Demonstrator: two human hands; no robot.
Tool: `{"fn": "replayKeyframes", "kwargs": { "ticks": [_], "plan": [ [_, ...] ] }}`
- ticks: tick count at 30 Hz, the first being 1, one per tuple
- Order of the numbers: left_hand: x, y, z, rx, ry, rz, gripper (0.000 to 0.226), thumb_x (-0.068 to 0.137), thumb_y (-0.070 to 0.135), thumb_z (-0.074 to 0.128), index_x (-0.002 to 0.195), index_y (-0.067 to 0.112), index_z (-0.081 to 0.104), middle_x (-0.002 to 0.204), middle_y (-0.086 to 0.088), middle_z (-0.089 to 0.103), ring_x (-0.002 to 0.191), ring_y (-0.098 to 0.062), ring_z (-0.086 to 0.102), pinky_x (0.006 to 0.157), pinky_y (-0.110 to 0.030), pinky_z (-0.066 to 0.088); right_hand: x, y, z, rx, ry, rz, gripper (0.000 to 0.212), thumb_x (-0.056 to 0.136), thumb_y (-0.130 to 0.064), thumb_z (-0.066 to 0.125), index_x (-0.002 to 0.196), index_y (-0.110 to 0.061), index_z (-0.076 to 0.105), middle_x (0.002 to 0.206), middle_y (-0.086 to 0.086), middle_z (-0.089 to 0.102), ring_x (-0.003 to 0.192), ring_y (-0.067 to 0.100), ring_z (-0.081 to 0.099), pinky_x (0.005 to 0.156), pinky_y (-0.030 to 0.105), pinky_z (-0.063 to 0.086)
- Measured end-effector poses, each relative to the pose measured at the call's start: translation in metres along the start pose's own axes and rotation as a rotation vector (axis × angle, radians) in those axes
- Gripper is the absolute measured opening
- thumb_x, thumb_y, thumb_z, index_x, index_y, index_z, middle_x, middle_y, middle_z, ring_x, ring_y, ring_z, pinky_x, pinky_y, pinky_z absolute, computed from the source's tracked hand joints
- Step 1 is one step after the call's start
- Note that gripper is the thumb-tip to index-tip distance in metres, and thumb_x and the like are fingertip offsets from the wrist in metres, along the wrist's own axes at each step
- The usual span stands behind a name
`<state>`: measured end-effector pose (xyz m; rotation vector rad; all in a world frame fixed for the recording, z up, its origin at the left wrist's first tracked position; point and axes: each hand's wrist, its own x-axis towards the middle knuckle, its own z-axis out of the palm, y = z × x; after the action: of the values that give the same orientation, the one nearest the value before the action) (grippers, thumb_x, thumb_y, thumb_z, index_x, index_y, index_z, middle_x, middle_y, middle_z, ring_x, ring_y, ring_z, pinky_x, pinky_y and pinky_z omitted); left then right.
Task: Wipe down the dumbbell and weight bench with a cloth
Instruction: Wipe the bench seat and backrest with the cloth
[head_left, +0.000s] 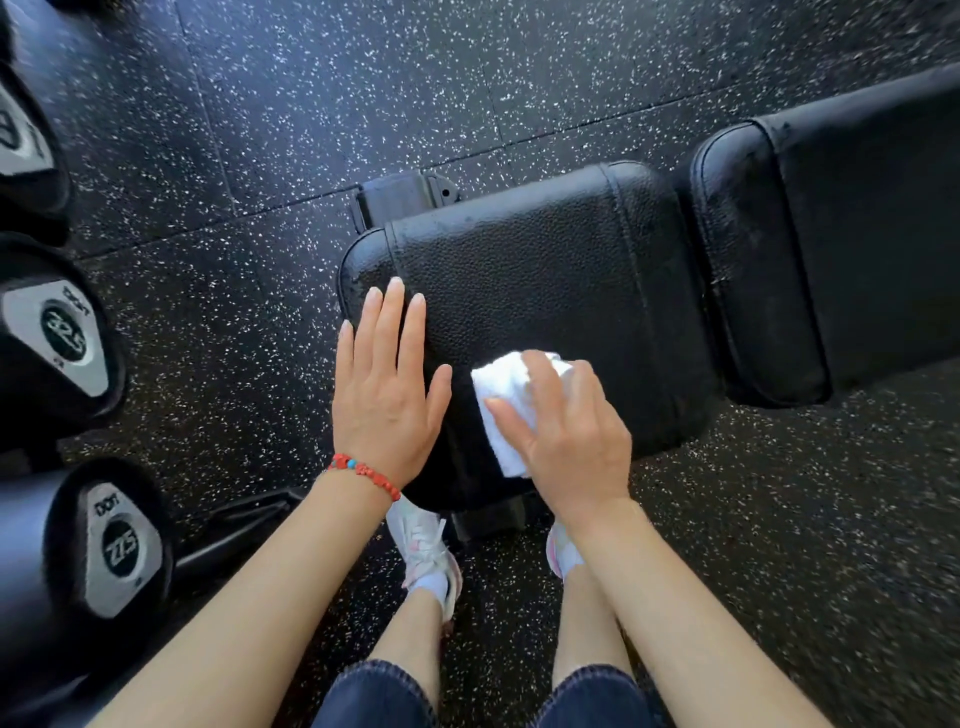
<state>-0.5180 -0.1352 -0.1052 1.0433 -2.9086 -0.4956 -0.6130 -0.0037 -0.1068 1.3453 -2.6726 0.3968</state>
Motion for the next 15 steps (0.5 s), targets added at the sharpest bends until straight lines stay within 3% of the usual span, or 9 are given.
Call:
{"fn": "replayKeyframes", "kwargs": {
  "ticks": [2,7,11,15],
  "plan": [
    [0.0,0.001,-0.002,-0.008,-0.02,0.001,0.056,0.093,0.028,0.042,0.139,-0.003,0.035,0.148,-0.023,0.029,0.138,-0.038,0.023,0.111,-0.053,0.02,0.006,0.018,-0.002,-0.041,0.017,0.023,0.04,0.087,-0.047,0.051,0.106,-0.012,0.053,0.068,0.01,0.054,0.052,0.021,0.052,0.039,0.028,0.045],
    [0.003,0.011,-0.007,-0.01,0.002,-0.011,0.057,0.091,0.029,0.039,0.137,-0.005,0.037,0.146,-0.026,0.03,0.136,-0.043,0.025,0.109,-0.055,0.02,0.009,0.066,-0.022,0.067,0.005,0.497,0.047,0.086,-0.042,0.052,0.111,-0.003,0.06,0.083,0.02,0.054,0.065,0.034,0.058,0.045,0.033,0.045],
    [0.007,0.03,0.0,-0.003,0.008,0.073,0.057,0.091,0.032,0.038,0.138,-0.001,0.038,0.147,-0.023,0.031,0.137,-0.04,0.025,0.11,-0.054,0.017,0.003,0.064,-0.024,0.163,-0.078,0.584,0.053,0.085,-0.048,0.047,0.119,-0.009,0.053,0.092,0.016,0.05,0.072,0.033,0.055,0.057,0.03,0.035],
    [0.014,0.047,0.012,0.026,0.014,0.086,0.056,0.091,0.033,0.038,0.138,0.002,0.04,0.147,-0.021,0.032,0.137,-0.037,0.026,0.111,-0.053,0.015,0.017,0.073,-0.026,0.172,-0.096,0.587,0.05,0.085,-0.043,0.056,0.12,-0.009,0.053,0.098,0.017,0.052,0.08,0.034,0.055,0.06,0.03,0.033]
  ]
}}
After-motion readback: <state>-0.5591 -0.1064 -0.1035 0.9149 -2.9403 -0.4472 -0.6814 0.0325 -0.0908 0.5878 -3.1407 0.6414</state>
